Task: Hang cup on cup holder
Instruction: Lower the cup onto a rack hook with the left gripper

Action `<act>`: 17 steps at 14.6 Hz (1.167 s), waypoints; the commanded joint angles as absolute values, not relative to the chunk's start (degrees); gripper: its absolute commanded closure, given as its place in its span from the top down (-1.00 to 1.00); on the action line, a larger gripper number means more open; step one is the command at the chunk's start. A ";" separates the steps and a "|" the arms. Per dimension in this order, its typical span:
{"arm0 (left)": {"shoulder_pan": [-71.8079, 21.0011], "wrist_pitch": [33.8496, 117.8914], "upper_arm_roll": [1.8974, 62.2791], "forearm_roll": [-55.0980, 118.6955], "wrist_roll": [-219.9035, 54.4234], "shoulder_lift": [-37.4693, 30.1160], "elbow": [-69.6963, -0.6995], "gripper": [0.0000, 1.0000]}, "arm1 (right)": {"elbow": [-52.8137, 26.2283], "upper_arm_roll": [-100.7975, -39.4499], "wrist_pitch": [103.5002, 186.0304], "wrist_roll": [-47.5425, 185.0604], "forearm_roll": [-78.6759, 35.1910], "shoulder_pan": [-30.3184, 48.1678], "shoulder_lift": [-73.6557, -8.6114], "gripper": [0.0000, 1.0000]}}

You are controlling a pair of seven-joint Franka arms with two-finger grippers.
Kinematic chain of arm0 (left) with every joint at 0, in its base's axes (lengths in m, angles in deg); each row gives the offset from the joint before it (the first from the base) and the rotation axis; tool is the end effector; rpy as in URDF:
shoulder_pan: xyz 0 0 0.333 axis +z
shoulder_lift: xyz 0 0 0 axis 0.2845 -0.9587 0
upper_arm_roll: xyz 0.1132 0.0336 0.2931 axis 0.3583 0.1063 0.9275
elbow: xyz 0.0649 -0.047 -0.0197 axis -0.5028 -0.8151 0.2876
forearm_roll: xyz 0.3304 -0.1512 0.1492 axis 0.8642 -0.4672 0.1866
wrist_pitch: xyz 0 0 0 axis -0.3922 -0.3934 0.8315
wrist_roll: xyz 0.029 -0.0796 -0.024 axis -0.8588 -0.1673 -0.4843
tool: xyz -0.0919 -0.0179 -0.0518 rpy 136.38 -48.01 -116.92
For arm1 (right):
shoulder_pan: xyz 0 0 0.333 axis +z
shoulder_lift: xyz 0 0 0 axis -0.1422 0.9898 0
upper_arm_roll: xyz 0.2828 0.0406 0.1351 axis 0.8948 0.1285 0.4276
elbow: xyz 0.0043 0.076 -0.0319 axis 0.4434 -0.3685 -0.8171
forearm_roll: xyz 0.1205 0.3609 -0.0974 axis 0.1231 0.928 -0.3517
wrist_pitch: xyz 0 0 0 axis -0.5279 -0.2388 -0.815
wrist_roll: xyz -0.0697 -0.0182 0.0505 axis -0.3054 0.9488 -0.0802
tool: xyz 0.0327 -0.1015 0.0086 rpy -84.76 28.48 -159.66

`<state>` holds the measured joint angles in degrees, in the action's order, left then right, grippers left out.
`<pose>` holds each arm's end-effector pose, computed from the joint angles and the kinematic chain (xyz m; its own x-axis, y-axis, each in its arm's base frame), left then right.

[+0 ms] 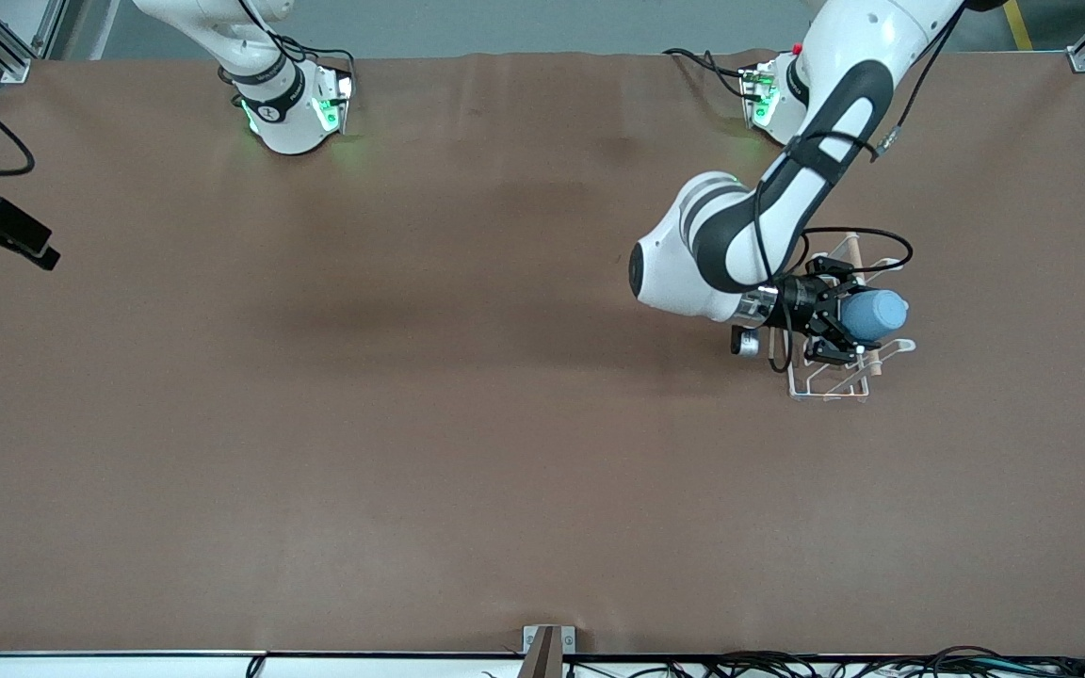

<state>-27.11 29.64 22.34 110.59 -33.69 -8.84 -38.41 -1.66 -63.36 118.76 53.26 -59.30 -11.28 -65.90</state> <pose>0.5353 -0.2346 0.2934 -0.0907 -0.2352 -0.9677 -0.9897 0.1298 0.0613 0.5469 -0.0181 0.6588 0.9753 -0.2123 0.0610 -0.2127 -0.9771 0.0001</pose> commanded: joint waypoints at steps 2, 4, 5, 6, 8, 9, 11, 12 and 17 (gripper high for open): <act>-27.16 29.11 23.08 113.91 -38.22 -12.41 -38.32 -1.00 | -1.11 -63.71 118.53 53.53 -57.97 -11.34 -65.30 1.00; -27.25 29.02 23.08 114.44 -39.98 -13.73 -38.32 -1.00 | -1.19 -63.71 118.35 54.23 -58.50 -11.42 -65.30 1.00; -27.43 29.02 23.08 114.44 -40.25 -14.26 -38.23 -1.00 | -1.19 -63.71 118.44 54.23 -58.94 -11.34 -65.30 1.00; -27.51 29.02 23.08 114.62 -40.78 -14.61 -38.23 -1.00 | -1.19 -63.71 118.27 54.32 -59.20 -11.34 -65.30 1.00; -27.78 28.93 23.17 114.79 -42.36 -15.84 -38.23 -0.99 | -1.19 -63.53 118.00 54.41 -61.03 -11.25 -65.30 1.00; -27.78 28.93 23.17 114.79 -43.32 -16.72 -38.23 -0.99 | -1.19 -63.44 117.83 54.67 -62.09 -11.16 -65.30 1.00; -27.87 28.85 23.34 115.75 -44.47 -17.86 -38.14 -0.99 | -1.11 -63.27 116.00 58.69 -62.02 -11.16 -65.21 1.00; -27.87 28.93 23.34 115.94 -45.08 -18.39 -38.14 -0.99 | -1.02 -63.27 114.59 58.89 -61.76 -11.25 -65.21 1.00; -28.04 28.32 23.43 116.03 -48.42 -20.76 -38.14 -0.93 | 0.29 -64.06 114.58 58.89 -61.49 -11.42 -65.21 1.00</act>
<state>-27.51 29.52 23.21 114.89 -47.18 -20.03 -38.45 -1.36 -63.62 115.48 58.03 -61.22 -11.29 -65.32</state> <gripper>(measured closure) 0.216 0.000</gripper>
